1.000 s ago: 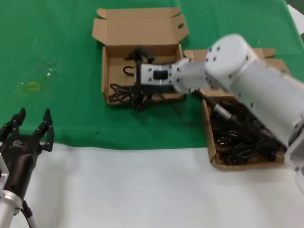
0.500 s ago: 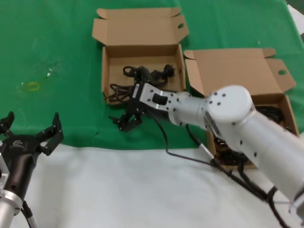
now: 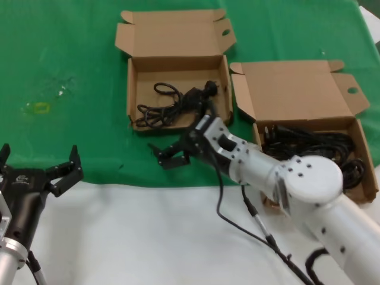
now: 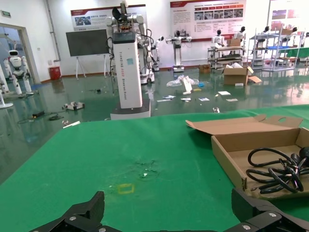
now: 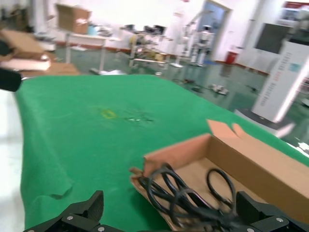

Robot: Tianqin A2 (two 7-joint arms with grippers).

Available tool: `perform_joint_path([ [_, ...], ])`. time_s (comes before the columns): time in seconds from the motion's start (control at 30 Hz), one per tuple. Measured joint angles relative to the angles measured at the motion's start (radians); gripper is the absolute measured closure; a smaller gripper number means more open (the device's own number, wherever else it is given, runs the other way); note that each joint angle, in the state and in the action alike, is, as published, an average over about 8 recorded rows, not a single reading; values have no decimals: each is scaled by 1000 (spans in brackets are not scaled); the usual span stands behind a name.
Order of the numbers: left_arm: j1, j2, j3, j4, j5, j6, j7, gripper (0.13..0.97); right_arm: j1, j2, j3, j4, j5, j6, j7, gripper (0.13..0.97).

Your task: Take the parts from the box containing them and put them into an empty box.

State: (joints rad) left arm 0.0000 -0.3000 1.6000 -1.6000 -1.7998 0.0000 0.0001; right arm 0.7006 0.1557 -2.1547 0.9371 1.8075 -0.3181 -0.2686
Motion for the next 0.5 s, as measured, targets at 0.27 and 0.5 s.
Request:
perform_joint_path([
  [0.27, 0, 0, 0, 0, 0, 0, 0, 182, -155, 32, 123, 147, -2, 70, 60, 129],
  [0.5, 0, 0, 0, 0, 0, 0, 0, 143, -291, 60, 231, 276, -3, 132, 112, 129],
])
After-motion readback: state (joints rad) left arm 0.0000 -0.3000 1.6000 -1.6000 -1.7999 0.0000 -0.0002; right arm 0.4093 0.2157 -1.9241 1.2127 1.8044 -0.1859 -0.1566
